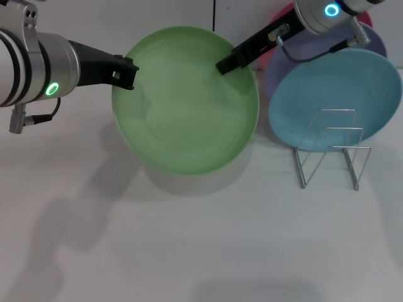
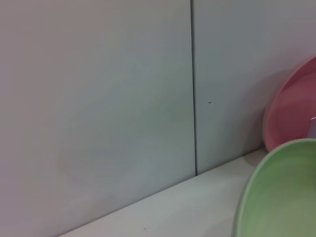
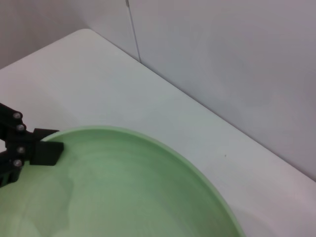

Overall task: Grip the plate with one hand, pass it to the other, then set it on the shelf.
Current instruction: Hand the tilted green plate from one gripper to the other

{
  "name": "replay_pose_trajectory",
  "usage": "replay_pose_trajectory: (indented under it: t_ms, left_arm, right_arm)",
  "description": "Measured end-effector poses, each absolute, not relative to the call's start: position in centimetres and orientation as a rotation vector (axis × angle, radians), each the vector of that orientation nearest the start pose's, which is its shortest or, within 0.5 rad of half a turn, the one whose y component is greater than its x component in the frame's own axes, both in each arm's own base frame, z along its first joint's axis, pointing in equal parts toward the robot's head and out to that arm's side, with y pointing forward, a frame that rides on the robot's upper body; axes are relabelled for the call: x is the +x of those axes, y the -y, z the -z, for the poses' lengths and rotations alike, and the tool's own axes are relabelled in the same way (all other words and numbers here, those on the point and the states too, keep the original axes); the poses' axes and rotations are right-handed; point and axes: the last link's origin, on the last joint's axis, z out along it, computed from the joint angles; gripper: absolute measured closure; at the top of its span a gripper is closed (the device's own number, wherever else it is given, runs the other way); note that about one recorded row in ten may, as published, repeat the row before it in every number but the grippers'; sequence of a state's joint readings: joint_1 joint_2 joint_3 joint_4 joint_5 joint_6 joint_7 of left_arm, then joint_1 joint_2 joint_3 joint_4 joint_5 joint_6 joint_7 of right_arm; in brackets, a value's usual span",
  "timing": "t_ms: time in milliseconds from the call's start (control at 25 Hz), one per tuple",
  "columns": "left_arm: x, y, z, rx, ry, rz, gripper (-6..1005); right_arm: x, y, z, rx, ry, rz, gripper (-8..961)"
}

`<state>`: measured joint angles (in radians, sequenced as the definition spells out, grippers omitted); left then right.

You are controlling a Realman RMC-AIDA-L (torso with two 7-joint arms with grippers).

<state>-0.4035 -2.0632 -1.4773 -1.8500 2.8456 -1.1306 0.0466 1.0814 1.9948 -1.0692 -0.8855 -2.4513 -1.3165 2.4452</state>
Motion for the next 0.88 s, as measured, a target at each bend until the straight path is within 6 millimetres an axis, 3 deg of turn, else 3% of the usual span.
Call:
replay_pose_trajectory:
  t_ms: [320,880]
  left_arm:
    - [-10.2,-35.9,-4.1,-2.121,0.733,0.087,959]
    - [-8.6,-35.5,-4.6,-2.229,0.687,0.261,959]
  right_arm:
    - [7.3,-46.2,-1.8,-2.620,-0.787,0.033,725]
    - [7.1,-44.9,0.3,-2.643,-0.587,0.105,776]
